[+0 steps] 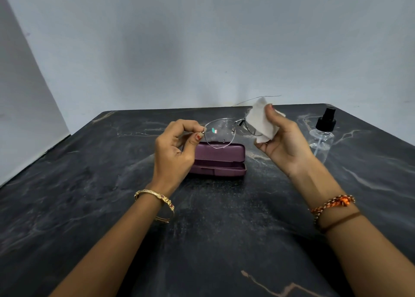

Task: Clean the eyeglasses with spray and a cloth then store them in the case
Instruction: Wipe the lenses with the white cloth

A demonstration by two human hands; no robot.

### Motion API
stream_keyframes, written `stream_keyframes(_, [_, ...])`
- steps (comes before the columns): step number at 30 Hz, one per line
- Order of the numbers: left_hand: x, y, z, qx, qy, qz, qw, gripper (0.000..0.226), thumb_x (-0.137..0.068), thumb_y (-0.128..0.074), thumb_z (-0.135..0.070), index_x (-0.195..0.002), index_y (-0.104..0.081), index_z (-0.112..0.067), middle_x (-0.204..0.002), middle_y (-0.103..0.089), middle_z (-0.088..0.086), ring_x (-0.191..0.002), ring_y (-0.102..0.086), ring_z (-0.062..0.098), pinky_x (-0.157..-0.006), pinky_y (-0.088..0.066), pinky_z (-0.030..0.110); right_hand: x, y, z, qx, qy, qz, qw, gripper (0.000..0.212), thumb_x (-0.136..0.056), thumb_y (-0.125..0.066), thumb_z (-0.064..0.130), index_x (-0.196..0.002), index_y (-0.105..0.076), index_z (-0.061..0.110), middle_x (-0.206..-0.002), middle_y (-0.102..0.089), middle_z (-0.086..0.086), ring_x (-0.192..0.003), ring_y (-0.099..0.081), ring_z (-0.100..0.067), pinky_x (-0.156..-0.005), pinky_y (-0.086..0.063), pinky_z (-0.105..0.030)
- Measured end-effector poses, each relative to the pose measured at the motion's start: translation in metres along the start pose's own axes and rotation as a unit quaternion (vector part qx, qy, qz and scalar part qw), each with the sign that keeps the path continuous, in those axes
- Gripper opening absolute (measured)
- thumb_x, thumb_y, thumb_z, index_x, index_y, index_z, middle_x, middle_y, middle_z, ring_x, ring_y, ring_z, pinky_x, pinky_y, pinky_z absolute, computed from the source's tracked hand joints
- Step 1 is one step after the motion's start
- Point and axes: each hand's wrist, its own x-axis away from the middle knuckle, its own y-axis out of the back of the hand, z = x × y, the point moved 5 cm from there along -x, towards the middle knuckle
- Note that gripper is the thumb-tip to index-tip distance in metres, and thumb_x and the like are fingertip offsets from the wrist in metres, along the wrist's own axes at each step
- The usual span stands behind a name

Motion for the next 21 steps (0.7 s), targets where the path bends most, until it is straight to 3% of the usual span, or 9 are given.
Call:
stream_keyframes(2, [0.003, -0.005, -0.004, -0.012, -0.024, 0.011, 1.000, 0.020, -0.078, -0.056, -0.002, -0.084, -0.058, -0.021, -0.085, -0.057, -0.007, -0.083, -0.060, 0.008, -0.075, -0.052, 0.018, 0.001, -0.001, -0.001, -0.047, 0.004, -0.017, 0.999, 0.010, -0.086, -0.056, 0.024, -0.086, -0.059, 0.014, -0.059, -0.071, 0.005, -0.054, -0.065, -0.007, -0.047, -0.049, -0.016])
stream_keyframes(4, [0.006, -0.010, -0.009, -0.043, -0.056, 0.028, 0.997, 0.013, -0.077, -0.057, 0.000, -0.084, -0.061, -0.010, -0.083, -0.056, -0.007, -0.082, -0.061, 0.027, -0.075, -0.054, 0.033, 0.001, -0.003, -0.005, -0.064, 0.008, -0.023, 0.998, 0.009, -0.086, -0.056, 0.021, -0.085, -0.059, 0.012, -0.061, -0.070, 0.003, -0.056, -0.064, -0.007, -0.047, -0.049, -0.015])
stream_keyframes(7, [0.007, -0.008, -0.010, -0.053, -0.063, 0.016, 0.996, 0.012, -0.077, -0.056, 0.002, -0.086, -0.062, -0.004, -0.083, -0.055, -0.008, -0.081, -0.060, 0.033, -0.074, -0.053, 0.039, -0.001, -0.007, -0.009, -0.039, 0.011, 0.003, 0.999, 0.007, -0.081, -0.058, 0.010, -0.088, -0.058, 0.010, -0.076, -0.068, -0.001, -0.071, -0.065, -0.011, -0.053, -0.053, -0.017])
stream_keyframes(10, [0.001, 0.001, -0.010, -0.055, -0.064, -0.016, 0.996, 0.020, -0.077, -0.056, 0.003, -0.090, -0.058, -0.013, -0.083, -0.054, -0.008, -0.080, -0.059, 0.031, -0.074, -0.052, 0.023, -0.001, -0.010, -0.005, 0.032, 0.013, 0.054, 0.998, 0.017, -0.067, -0.062, 0.007, -0.084, -0.060, 0.008, -0.069, -0.073, 0.004, -0.069, -0.069, -0.007, -0.063, -0.057, -0.019])
stream_keyframes(15, [-0.006, 0.012, -0.004, -0.067, -0.042, -0.038, 0.996, 0.018, -0.079, -0.056, -0.002, -0.091, -0.058, -0.016, -0.084, -0.054, -0.015, -0.082, -0.059, 0.028, -0.074, -0.052, 0.022, 0.000, -0.008, -0.002, 0.191, 0.016, 0.090, 0.977, 0.010, -0.081, -0.056, 0.004, -0.079, -0.064, 0.010, -0.063, -0.073, 0.008, -0.064, -0.067, 0.000, -0.060, -0.053, -0.012])
stream_keyframes(21, [-0.005, 0.016, 0.005, -0.053, 0.027, -0.082, 0.995, 0.021, -0.082, -0.058, 0.002, -0.088, -0.061, -0.018, -0.081, -0.057, -0.009, -0.075, -0.059, 0.001, -0.071, -0.050, 0.009, -0.005, -0.003, -0.008, 0.127, -0.015, 0.023, 0.992, 0.012, -0.089, -0.051, 0.013, -0.084, -0.058, 0.006, -0.078, -0.067, -0.002, -0.059, -0.067, -0.004, -0.055, -0.056, -0.019])
